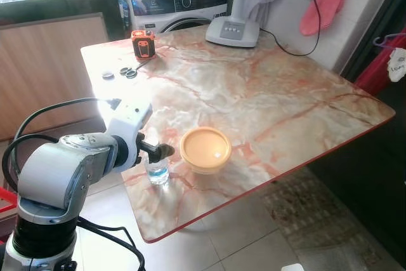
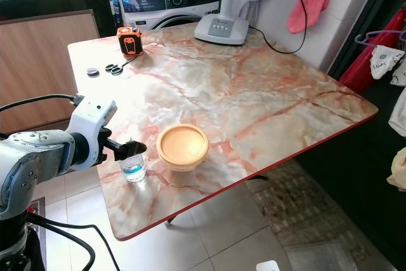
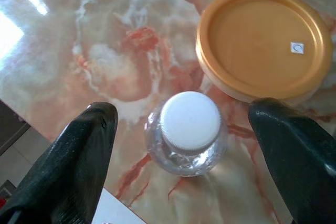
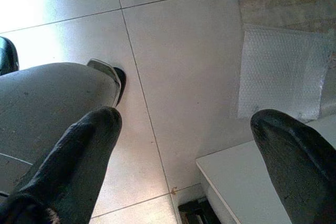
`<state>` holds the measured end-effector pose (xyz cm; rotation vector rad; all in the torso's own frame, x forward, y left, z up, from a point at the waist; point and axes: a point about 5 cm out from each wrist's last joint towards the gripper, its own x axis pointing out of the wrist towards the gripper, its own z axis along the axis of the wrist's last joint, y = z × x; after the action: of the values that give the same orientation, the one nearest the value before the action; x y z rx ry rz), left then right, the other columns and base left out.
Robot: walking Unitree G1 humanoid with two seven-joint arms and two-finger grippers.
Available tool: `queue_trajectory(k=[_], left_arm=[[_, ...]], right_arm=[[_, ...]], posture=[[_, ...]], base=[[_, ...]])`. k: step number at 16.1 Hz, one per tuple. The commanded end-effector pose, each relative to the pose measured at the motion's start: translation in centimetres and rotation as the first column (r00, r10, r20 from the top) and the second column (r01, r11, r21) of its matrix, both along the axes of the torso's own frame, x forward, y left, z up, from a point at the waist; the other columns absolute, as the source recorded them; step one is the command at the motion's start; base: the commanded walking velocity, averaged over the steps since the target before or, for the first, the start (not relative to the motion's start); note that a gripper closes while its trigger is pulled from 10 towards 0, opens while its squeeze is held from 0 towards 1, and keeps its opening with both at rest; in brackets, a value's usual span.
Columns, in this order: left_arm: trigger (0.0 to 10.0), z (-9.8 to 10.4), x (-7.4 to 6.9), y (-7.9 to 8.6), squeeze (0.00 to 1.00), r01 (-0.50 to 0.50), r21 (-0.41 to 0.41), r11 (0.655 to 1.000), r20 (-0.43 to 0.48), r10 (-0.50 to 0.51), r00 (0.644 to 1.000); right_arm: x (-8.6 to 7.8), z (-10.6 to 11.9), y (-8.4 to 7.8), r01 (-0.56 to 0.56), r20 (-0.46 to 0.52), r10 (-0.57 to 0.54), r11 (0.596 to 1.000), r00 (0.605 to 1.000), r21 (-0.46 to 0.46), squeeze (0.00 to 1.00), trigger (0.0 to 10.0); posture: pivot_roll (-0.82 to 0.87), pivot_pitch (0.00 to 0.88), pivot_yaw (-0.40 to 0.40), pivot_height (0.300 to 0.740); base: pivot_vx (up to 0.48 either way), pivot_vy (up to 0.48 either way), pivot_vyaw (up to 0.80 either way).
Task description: Restocking fridge
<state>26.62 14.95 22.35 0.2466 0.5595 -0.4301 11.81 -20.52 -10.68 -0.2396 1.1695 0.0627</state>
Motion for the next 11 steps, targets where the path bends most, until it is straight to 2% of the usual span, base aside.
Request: queue_trajectory(k=[1, 5, 8, 11], left_arm=[[10.0, 0.1, -0.2, -0.2, 0.00, 0.028, 0.008, 1.000, 0.004, -0.028, 1.000], [10.0, 0.4, 1.3, 1.4, 0.00, 0.015, 0.028, 1.000, 0.015, -0.015, 1.000], [10.0, 0.5, 1.8, 1.6, 0.00, 0.058, 0.025, 0.998, 0.010, -0.058, 0.998], [10.0, 0.8, 2.5, 1.1, 0.00, 0.111, -0.033, 0.993, 0.024, -0.111, 0.994]], right_arm=[[-0.7, -0.3, 0.4, -0.001, -0.030, 0.001, 1.000, 1.000, 0.016, 0.00, 10.0], [-0.8, -0.3, 0.3, 0.000, -0.032, 0.001, 1.000, 0.999, 0.014, 0.00, 10.0], [-0.7, -0.3, 0.3, 0.001, -0.031, -0.001, 1.000, 1.000, 0.013, 0.00, 10.0], [-0.7, -0.3, 0.3, 0.004, -0.030, -0.003, 1.000, 1.000, 0.014, 0.00, 10.0]], posture=[[0.11, 0.000, -0.046, 0.722], [0.10, 0.000, -0.048, 0.722], [0.10, 0.000, -0.048, 0.722], [0.10, 0.000, -0.047, 0.722]], base=[[0.000, 0.000, 0.00], [0.000, 0.000, 0.00], [0.000, 0.000, 0.00], [0.000, 0.000, 0.00]])
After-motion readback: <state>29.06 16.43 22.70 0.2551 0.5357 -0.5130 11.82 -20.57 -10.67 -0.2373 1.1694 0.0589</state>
